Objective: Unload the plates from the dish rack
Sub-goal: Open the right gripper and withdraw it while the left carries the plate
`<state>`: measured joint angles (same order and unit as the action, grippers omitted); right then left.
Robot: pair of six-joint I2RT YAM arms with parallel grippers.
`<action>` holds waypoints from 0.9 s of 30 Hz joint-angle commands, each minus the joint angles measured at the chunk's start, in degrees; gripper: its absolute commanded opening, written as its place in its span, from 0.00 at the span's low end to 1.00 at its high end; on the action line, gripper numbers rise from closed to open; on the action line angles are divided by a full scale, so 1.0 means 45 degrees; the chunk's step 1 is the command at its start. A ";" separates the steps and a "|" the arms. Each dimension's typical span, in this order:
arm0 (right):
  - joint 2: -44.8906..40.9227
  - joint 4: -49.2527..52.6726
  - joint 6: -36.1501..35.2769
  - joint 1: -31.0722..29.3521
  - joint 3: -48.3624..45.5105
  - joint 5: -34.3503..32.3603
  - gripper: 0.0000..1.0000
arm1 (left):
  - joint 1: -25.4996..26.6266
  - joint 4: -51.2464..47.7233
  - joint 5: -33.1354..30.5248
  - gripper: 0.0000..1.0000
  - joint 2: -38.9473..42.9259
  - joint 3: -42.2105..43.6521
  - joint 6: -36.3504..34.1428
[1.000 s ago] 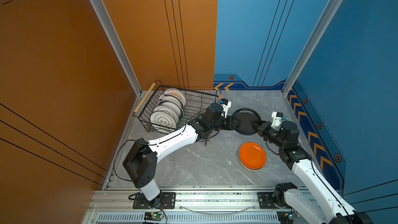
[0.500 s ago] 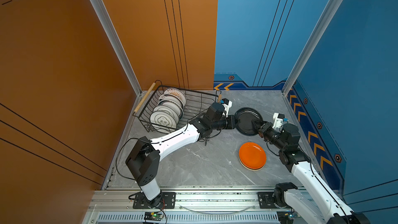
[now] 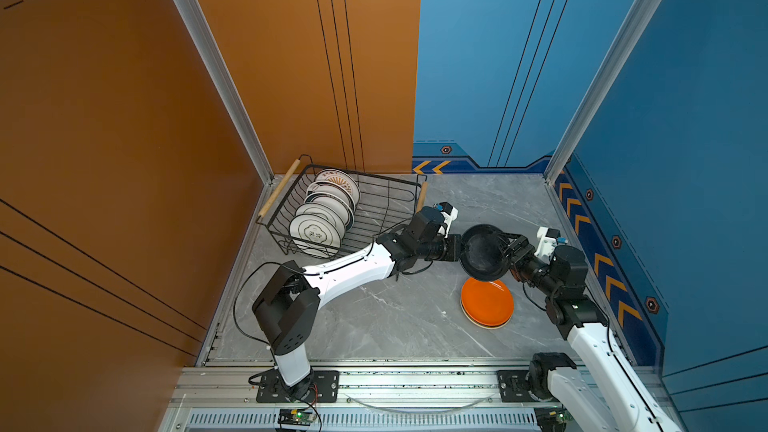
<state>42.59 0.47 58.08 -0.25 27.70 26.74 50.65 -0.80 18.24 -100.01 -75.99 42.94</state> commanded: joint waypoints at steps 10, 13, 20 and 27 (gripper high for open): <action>-0.1177 0.5268 -0.3134 0.2840 0.0924 -0.0240 1.00 | 0.1419 -0.2755 -0.0600 0.00 -0.0516 -0.0073 -0.0299; -0.1222 0.5509 -0.3322 0.2907 0.0934 -0.0240 1.00 | 0.1380 -0.2683 -0.0492 0.00 -0.0694 0.0020 -0.0279; -0.1375 0.5403 -0.3201 0.2894 0.0652 0.0190 1.00 | 0.1379 -0.2616 -0.0296 0.00 -0.1482 -0.0270 -0.0284; -0.1378 0.5385 -0.3286 0.2925 0.0682 0.0405 1.00 | 0.1341 -0.2576 -0.0172 0.01 -0.2106 -0.0563 -0.0207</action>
<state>36.84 23.62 44.75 12.45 29.95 27.27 57.01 -12.32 16.58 -108.95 -76.44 42.09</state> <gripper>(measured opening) 0.999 0.088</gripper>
